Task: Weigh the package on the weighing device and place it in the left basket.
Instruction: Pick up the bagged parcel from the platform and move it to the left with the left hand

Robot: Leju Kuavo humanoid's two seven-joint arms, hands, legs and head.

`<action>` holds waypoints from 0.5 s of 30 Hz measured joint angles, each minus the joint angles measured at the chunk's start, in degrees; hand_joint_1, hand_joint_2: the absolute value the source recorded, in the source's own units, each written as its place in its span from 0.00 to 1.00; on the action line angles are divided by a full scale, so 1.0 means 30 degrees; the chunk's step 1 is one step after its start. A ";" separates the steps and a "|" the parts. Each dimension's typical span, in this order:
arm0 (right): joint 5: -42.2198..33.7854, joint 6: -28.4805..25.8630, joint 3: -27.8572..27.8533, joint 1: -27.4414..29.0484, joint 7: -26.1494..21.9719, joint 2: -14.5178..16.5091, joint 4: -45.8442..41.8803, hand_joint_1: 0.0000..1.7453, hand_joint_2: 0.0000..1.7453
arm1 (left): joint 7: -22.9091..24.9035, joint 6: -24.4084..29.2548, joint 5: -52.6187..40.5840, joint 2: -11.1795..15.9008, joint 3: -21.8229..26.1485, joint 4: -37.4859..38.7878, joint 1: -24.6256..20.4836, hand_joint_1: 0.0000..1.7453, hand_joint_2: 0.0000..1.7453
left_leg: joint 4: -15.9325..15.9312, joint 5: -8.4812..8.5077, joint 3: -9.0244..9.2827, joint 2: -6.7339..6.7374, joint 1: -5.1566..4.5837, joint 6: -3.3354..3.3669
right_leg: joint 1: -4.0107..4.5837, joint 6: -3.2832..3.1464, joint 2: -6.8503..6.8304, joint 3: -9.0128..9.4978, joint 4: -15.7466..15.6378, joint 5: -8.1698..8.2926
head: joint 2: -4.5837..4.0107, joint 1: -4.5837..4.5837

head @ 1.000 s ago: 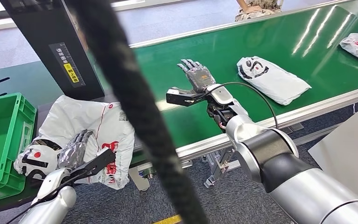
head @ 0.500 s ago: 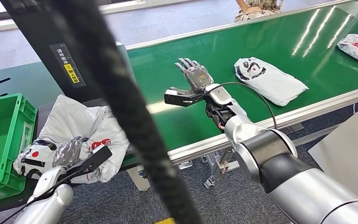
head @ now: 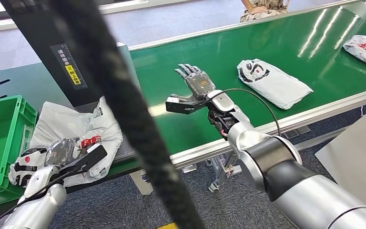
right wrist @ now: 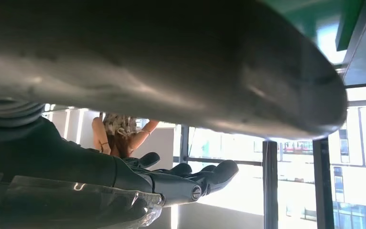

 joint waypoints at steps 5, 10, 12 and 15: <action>0.0020 -0.0004 0.0002 0.0214 -0.0133 0.0419 -0.0027 0.00 0.00 | -0.1513 0.1121 -0.0013 0.0033 0.0204 -0.0374 -0.1024 1.00 1.00 | 0.0009 0.0024 -0.0078 -0.0018 0.0000 0.0017 | 0.0002 0.0001 -0.0006 -0.0073 0.0003 0.0002 | 0.0000 0.0002; 0.0047 -0.0100 -0.0005 0.0534 -0.0171 0.0836 -0.0024 0.00 1.00 | -0.2713 0.1817 -0.0111 0.0029 0.0304 -0.1483 -0.2857 1.00 1.00 | 0.0016 0.0024 -0.0151 -0.0021 -0.0002 0.0022 | -0.0001 0.0008 -0.0008 -0.0140 0.0004 0.0007 | 0.0000 0.0000; 0.0027 -0.0198 -0.0035 0.0721 -0.0189 0.0907 -0.0024 0.00 1.00 | -0.2890 0.1767 -0.0180 0.0051 0.0339 -0.1950 -0.3532 1.00 1.00 | 0.0017 0.0023 -0.0168 -0.0022 -0.0002 0.0023 | -0.0002 0.0008 -0.0008 -0.0156 0.0003 0.0007 | 0.0000 0.0002; 0.0013 -0.0231 -0.0129 0.1024 -0.0290 0.0958 -0.0025 0.00 0.25 | -0.3064 0.1720 -0.0248 0.0127 0.0368 -0.2570 -0.4278 1.00 1.00 | 0.0017 0.0021 -0.0194 -0.0018 -0.0002 0.0024 | -0.0002 0.0008 -0.0009 -0.0181 0.0003 0.0007 | 0.0000 0.0002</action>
